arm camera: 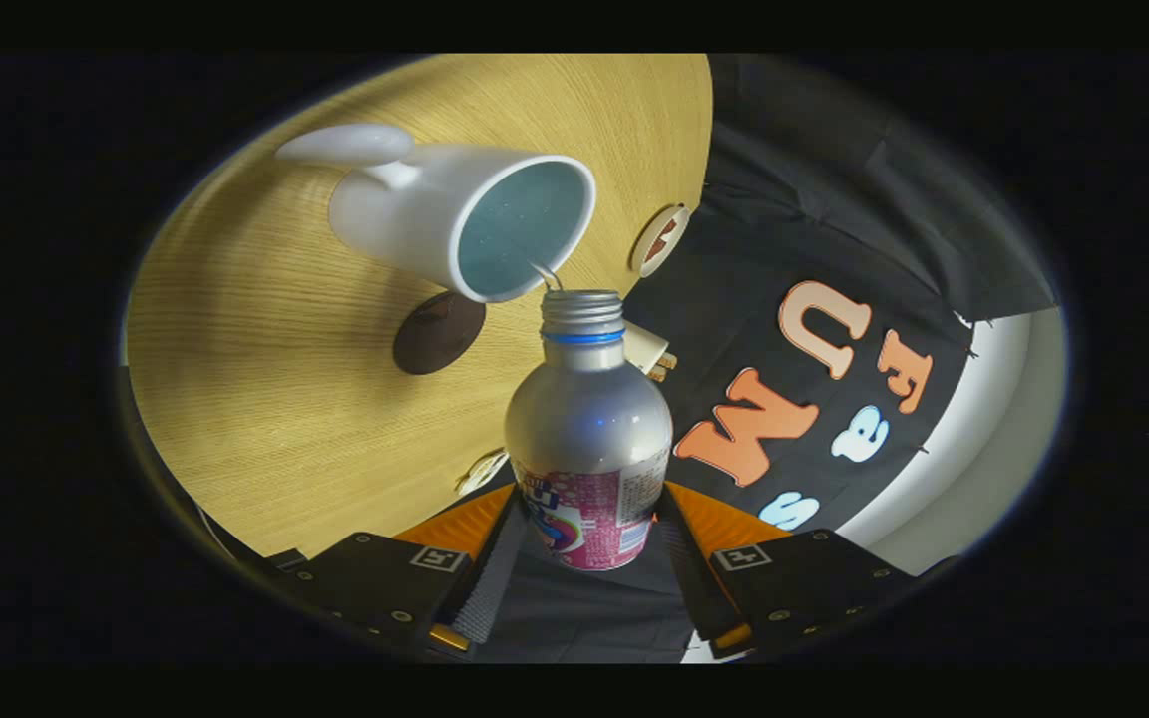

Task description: Take the bottle from table, then pour the juice into the cup, finally place the bottle on the coaster

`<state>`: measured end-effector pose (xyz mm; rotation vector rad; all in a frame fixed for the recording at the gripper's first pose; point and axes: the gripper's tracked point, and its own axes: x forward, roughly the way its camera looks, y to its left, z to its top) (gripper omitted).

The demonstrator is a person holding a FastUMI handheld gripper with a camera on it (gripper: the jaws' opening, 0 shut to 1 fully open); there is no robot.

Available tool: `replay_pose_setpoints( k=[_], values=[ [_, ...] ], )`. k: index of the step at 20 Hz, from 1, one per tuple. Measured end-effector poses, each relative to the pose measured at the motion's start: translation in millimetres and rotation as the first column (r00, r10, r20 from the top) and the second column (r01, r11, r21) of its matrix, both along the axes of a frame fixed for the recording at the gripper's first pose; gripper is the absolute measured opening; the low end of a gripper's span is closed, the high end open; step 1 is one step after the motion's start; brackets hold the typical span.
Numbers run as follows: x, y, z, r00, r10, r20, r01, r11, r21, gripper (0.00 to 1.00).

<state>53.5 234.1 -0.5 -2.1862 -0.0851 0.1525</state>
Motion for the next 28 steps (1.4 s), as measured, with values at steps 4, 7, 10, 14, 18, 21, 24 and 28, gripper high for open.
replay_pose_setpoints(
  k=[4,7,10,14,18,21,24,28],
  values=[
    [0.7,0.3,1.7,1.0,0.001,0.004,-0.001,1.0,-0.011,0.75],
    [0.1,0.1,6.1,1.0,0.0,0.008,0.0,1.0,-0.023,0.75],
    [-2.2,3.6,5.7,1.0,0.008,0.003,-0.008,1.0,-0.025,0.75],
    [-4.1,5.9,7.4,1.0,0.01,0.007,-0.009,0.999,-0.041,0.75],
    [-4.3,8.0,5.6,1.0,0.012,0.004,-0.012,0.998,-0.069,0.75],
    [-6.0,8.9,2.2,1.0,0.009,-0.003,-0.009,0.996,-0.093,0.75],
    [-9.5,13.2,1.3,1.0,0.02,0.001,-0.02,0.992,-0.124,0.75],
    [-9.5,19.4,3.6,0.999,0.032,0.014,-0.029,0.989,-0.144,0.75]
  ],
)
